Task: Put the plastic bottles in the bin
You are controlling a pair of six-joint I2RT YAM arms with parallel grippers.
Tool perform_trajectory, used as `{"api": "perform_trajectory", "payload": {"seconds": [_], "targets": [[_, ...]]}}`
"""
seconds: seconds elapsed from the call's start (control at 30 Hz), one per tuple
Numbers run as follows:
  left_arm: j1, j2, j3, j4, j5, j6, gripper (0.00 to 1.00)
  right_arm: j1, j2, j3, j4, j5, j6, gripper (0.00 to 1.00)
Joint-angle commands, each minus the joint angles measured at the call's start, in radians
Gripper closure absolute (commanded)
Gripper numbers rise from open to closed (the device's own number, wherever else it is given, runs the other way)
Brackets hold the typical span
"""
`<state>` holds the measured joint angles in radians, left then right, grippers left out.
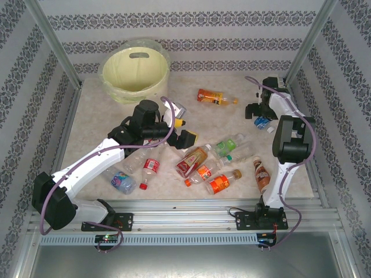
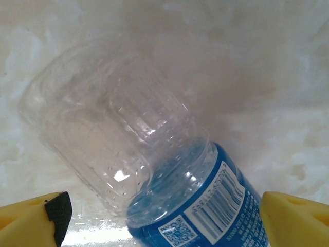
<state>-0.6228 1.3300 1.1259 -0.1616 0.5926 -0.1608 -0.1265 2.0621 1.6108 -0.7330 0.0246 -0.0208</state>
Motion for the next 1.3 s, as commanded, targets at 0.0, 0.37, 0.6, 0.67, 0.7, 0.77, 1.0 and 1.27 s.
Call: {"api": "perform_trajectory", "payload": {"seconds": [0.0, 0.37, 0.6, 0.67, 0.7, 0.77, 1.0, 1.27], "targets": [[-0.015, 0.002, 0.031, -0.019, -0.005, 0.02, 0.0, 0.015, -0.025, -0.056, -0.032, -0.014, 0.036, 0.07], [-0.018, 0.003, 0.032, -0.026, -0.013, 0.025, 0.0, 0.069, -0.037, -0.13, 0.04, 0.04, 0.054, 0.18], [-0.018, 0.006, 0.032, -0.024, -0.013, 0.024, 0.0, 0.079, -0.03, -0.144, 0.062, 0.045, 0.085, 0.28], [-0.018, 0.008, 0.031, -0.025, -0.014, 0.023, 0.0, 0.081, -0.031, -0.144, 0.06, 0.047, 0.093, 0.31], [-0.018, 0.009, 0.032, -0.024, -0.014, 0.023, 0.0, 0.082, -0.031, -0.145, 0.06, 0.055, 0.097, 0.31], [-0.018, 0.011, 0.032, -0.025, -0.013, 0.021, 0.0, 0.083, -0.038, -0.15, 0.064, 0.068, 0.109, 0.32], [-0.017, 0.033, 0.048, -0.027, -0.016, -0.049, 0.0, 0.093, -0.155, -0.207, 0.11, 0.04, 0.143, 0.34], [0.0, 0.082, 0.09, -0.031, 0.03, -0.185, 0.0, 0.143, -0.378, -0.317, 0.187, -0.079, 0.176, 0.35]]}}
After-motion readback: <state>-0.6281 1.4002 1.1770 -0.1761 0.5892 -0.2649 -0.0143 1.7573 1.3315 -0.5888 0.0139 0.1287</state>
